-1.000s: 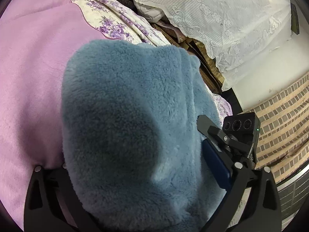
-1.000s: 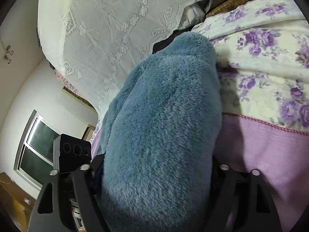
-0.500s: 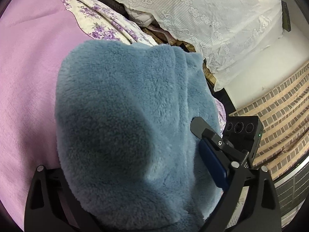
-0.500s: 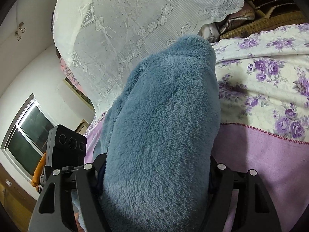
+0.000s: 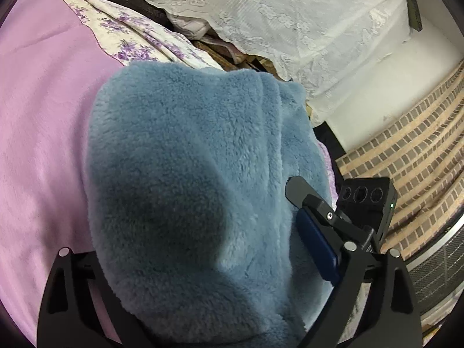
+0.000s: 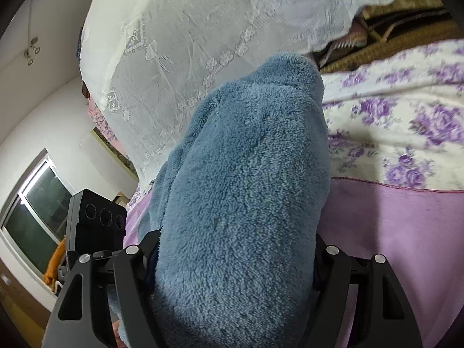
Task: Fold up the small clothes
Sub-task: 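Lift the bundle with both grippers and carry it toward the pillow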
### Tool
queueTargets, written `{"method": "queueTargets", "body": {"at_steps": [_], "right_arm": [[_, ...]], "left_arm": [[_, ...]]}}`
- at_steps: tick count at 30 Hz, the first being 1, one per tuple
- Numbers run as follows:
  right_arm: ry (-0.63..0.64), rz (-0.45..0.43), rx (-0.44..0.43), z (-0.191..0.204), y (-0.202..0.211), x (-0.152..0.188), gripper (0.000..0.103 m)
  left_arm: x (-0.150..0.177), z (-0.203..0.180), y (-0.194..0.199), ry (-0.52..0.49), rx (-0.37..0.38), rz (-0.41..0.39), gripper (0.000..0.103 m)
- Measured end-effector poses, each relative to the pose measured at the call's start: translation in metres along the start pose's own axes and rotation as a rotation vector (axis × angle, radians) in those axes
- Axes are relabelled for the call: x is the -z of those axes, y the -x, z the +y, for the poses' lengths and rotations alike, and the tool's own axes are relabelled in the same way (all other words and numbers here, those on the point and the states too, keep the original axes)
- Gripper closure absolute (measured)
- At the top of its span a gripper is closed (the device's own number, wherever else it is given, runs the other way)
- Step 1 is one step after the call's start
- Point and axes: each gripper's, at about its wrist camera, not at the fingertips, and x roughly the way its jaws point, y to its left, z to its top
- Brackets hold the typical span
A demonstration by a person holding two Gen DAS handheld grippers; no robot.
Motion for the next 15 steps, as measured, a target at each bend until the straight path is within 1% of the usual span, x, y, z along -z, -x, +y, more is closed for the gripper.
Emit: {"method": "queueTargets", "body": {"at_steps": [3, 9, 15], "right_arm": [[0.007, -0.023, 0.019, 0.007, 0.009, 0.005, 0.028], [-0.023, -0.037, 0.022, 0.009, 0.028, 0.008, 0.028], [-0.04, -0.059, 0.019, 0.015, 0.053, 0.013, 0.028]], "left_arm": [[0.001, -0.004, 0.004, -0.003, 0.025, 0.002, 0.014], [0.01, -0.029, 0.009, -0.083, -0.002, -0.003, 0.014], [0.022, -0.051, 0.017, -0.124, 0.016, -0.005, 0.014]]}}
